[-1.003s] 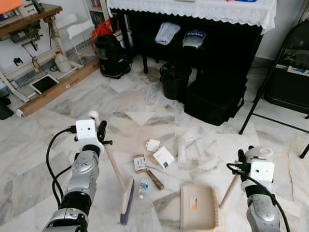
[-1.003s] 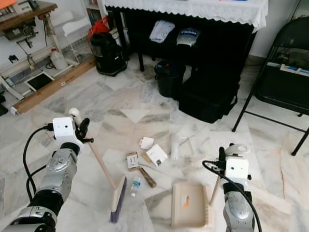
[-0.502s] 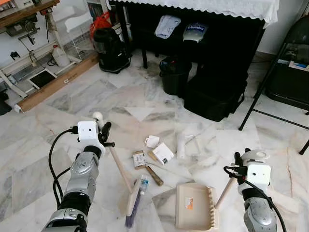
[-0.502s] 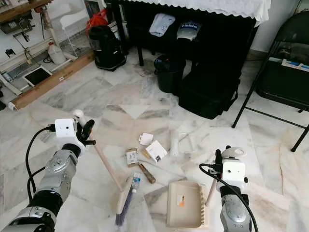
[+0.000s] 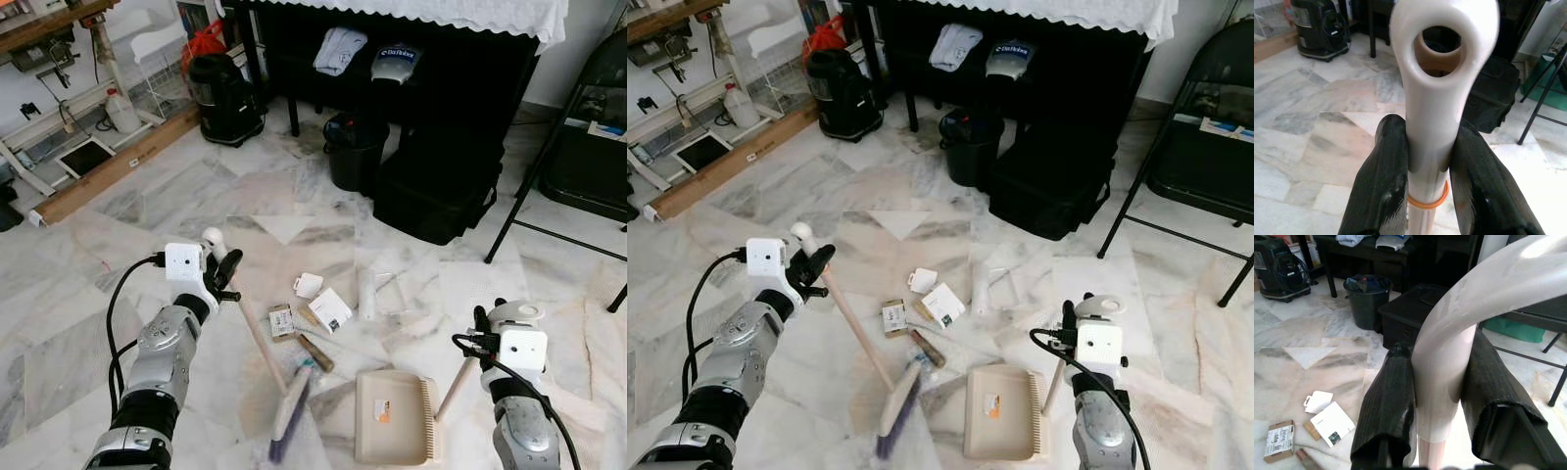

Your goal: Sweep floor

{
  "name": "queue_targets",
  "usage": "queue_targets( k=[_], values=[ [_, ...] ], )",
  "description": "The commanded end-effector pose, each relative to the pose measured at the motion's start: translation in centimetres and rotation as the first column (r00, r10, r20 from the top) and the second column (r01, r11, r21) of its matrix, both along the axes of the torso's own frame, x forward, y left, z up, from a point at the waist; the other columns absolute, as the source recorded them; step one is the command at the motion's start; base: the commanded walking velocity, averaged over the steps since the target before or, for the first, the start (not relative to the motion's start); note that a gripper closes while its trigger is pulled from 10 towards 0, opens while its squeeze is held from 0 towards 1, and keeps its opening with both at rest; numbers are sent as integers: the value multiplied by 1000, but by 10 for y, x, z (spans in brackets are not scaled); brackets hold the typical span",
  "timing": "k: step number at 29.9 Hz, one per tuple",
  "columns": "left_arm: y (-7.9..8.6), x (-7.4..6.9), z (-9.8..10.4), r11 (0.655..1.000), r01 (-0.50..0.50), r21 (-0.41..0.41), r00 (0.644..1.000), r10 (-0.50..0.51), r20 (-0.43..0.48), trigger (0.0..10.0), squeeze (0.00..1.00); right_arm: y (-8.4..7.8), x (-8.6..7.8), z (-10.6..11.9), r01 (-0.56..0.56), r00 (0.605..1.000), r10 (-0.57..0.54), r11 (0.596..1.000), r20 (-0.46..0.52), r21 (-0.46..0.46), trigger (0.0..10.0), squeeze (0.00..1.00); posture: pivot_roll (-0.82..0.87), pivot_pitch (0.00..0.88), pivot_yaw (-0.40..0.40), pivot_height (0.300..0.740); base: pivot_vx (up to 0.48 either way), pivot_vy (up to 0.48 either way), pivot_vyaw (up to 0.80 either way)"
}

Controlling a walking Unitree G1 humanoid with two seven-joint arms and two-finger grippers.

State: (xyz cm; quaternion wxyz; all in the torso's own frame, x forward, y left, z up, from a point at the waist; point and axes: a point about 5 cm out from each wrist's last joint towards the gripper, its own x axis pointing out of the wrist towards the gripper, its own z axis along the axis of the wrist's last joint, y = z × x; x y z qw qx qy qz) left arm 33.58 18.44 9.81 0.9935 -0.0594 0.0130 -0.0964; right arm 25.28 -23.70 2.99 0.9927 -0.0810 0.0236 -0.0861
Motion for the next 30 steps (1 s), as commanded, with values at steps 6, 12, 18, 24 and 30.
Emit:
queue_targets(
  k=[6,12,18,24,30],
  values=[
    [26,2,24,974,-156,165,983,136,124,10000,0,4,1,-4,-9,1000,9,1000,-27,8,10000,0,24,83,82,740,0,0,0],
    [17,6,30,958,-184,221,973,146,179,10000,0,3,0,-4,-5,1000,6,1000,-25,7,10000,0,18,86,84,740,0,0,0],
    [7,8,27,968,-195,160,970,166,178,10000,0,2,-1,-5,-2,1000,2,1000,-26,4,10000,0,18,88,85,740,0,0,0],
    [-1,9,21,980,-173,101,978,159,136,10000,0,2,-2,-5,6,1000,-6,1000,-28,2,10000,0,11,87,87,740,0,0,0],
    [-2,5,18,981,-176,87,977,163,138,10000,0,1,-1,-5,11,1000,-11,1000,-24,3,10000,0,9,83,88,740,0,0,0]
  ],
)
